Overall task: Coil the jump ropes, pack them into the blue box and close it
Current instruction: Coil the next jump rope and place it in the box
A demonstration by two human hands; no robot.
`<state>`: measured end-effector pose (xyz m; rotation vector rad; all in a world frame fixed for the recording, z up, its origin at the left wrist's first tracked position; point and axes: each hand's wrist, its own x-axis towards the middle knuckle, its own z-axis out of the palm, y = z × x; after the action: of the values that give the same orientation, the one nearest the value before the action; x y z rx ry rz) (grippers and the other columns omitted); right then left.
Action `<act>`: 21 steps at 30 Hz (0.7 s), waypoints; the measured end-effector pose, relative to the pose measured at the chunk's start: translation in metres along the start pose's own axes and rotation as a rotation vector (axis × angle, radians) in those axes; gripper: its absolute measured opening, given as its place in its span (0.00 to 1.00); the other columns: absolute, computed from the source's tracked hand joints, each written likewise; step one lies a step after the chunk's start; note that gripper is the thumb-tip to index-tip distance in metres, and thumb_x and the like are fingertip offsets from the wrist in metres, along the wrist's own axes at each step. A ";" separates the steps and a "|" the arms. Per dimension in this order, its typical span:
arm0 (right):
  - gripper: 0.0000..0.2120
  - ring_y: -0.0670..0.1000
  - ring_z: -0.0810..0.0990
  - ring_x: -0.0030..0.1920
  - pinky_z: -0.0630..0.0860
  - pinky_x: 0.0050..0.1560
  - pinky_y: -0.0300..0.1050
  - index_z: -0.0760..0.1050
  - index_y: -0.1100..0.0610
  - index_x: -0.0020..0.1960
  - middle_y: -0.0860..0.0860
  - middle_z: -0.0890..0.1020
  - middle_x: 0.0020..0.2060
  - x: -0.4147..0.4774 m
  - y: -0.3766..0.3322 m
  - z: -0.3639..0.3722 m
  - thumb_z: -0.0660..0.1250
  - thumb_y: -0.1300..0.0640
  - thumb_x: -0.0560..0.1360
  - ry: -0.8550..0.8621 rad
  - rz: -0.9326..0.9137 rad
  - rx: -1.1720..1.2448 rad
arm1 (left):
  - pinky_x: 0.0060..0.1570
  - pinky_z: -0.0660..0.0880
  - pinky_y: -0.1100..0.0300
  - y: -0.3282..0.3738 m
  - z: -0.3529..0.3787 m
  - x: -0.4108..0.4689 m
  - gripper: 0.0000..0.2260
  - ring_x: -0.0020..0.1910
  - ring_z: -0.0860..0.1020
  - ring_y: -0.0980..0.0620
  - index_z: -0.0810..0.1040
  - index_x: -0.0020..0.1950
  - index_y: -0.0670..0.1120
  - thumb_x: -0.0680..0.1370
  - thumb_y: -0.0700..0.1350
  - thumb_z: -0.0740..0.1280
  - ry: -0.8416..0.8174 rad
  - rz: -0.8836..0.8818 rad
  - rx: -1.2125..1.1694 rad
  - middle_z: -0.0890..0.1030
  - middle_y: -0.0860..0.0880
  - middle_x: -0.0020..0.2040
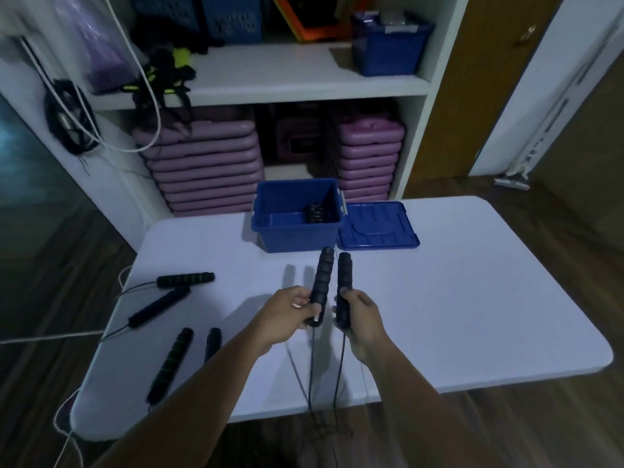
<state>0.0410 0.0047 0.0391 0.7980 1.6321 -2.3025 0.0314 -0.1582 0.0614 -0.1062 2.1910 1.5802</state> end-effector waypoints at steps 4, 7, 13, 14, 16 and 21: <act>0.09 0.55 0.79 0.44 0.75 0.42 0.48 0.74 0.63 0.54 0.60 0.82 0.46 -0.009 -0.036 0.011 0.62 0.57 0.81 -0.082 -0.115 0.064 | 0.51 0.81 0.55 0.044 0.003 -0.014 0.06 0.46 0.85 0.49 0.81 0.56 0.46 0.79 0.43 0.70 0.013 0.076 -0.063 0.86 0.50 0.44; 0.12 0.58 0.81 0.47 0.78 0.47 0.51 0.74 0.66 0.60 0.65 0.83 0.51 -0.019 -0.060 0.019 0.61 0.58 0.81 -0.115 -0.157 0.109 | 0.52 0.82 0.54 0.073 0.005 -0.023 0.06 0.45 0.85 0.51 0.81 0.55 0.47 0.79 0.44 0.70 0.055 0.131 -0.058 0.86 0.50 0.44; 0.14 0.58 0.81 0.49 0.77 0.49 0.52 0.76 0.65 0.59 0.65 0.82 0.53 -0.036 -0.093 0.021 0.63 0.56 0.80 -0.161 -0.243 0.048 | 0.57 0.80 0.50 0.106 0.005 -0.036 0.03 0.45 0.85 0.51 0.80 0.52 0.49 0.79 0.44 0.70 0.130 0.208 -0.002 0.86 0.50 0.44; 0.14 0.58 0.82 0.49 0.78 0.50 0.53 0.76 0.65 0.58 0.64 0.83 0.52 -0.038 -0.096 0.020 0.64 0.56 0.80 -0.171 -0.252 0.042 | 0.57 0.80 0.50 0.110 0.006 -0.039 0.04 0.45 0.85 0.52 0.80 0.53 0.49 0.79 0.44 0.70 0.140 0.221 0.014 0.86 0.51 0.44; 0.14 0.58 0.83 0.48 0.81 0.50 0.52 0.77 0.64 0.57 0.62 0.84 0.50 -0.043 -0.102 0.017 0.68 0.55 0.78 -0.196 -0.273 0.031 | 0.56 0.80 0.52 0.117 0.008 -0.045 0.08 0.46 0.84 0.52 0.77 0.56 0.47 0.79 0.45 0.70 0.177 0.248 0.048 0.84 0.52 0.45; 0.14 0.59 0.82 0.49 0.77 0.54 0.57 0.79 0.62 0.57 0.61 0.85 0.50 -0.049 -0.108 0.008 0.70 0.53 0.76 -0.251 -0.287 -0.019 | 0.52 0.79 0.55 0.122 0.007 -0.055 0.09 0.50 0.81 0.53 0.75 0.56 0.50 0.78 0.49 0.70 0.200 0.294 0.161 0.81 0.51 0.50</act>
<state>0.0290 0.0299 0.1547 0.2673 1.7426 -2.4483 0.0455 -0.1199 0.1895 0.1178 2.5782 1.5934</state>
